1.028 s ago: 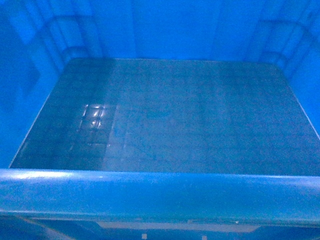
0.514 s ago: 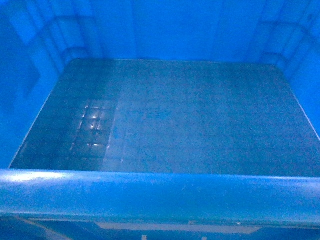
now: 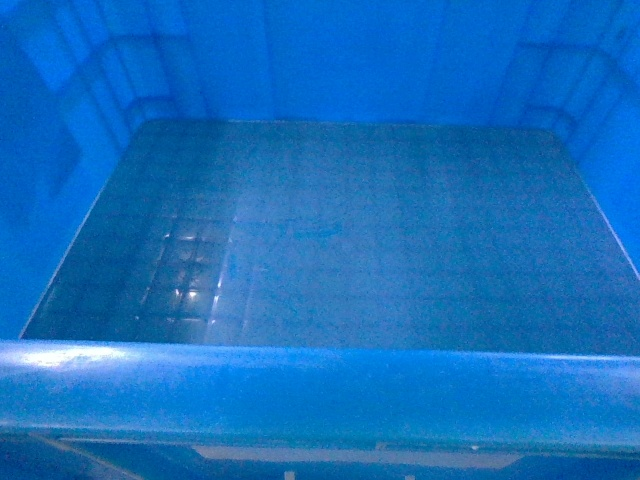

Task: Place box next to blue box on left shelf

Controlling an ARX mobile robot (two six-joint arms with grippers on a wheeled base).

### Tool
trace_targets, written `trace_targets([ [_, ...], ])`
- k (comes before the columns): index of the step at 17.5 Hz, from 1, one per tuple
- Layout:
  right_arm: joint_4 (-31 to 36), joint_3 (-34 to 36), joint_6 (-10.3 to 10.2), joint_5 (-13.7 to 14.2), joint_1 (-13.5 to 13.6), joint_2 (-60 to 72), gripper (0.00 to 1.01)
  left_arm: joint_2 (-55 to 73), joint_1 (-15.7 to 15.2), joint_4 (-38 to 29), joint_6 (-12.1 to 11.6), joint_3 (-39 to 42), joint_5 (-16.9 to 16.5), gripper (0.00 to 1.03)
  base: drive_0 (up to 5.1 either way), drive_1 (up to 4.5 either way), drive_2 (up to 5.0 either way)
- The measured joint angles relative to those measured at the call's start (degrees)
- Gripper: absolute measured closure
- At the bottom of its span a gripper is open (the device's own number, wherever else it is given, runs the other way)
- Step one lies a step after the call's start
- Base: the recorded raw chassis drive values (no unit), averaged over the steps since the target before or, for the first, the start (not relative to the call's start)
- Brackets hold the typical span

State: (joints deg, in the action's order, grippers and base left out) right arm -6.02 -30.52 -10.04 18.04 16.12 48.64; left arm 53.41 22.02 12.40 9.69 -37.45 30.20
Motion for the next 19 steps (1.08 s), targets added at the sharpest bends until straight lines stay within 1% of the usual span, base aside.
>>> trace_targets([
  [19,0.00,0.04,-0.02,-0.02,0.00,0.00,0.92,0.00,-0.04,-0.02,0.00,0.00,0.04,0.89,0.0,4.04,-4.1],
])
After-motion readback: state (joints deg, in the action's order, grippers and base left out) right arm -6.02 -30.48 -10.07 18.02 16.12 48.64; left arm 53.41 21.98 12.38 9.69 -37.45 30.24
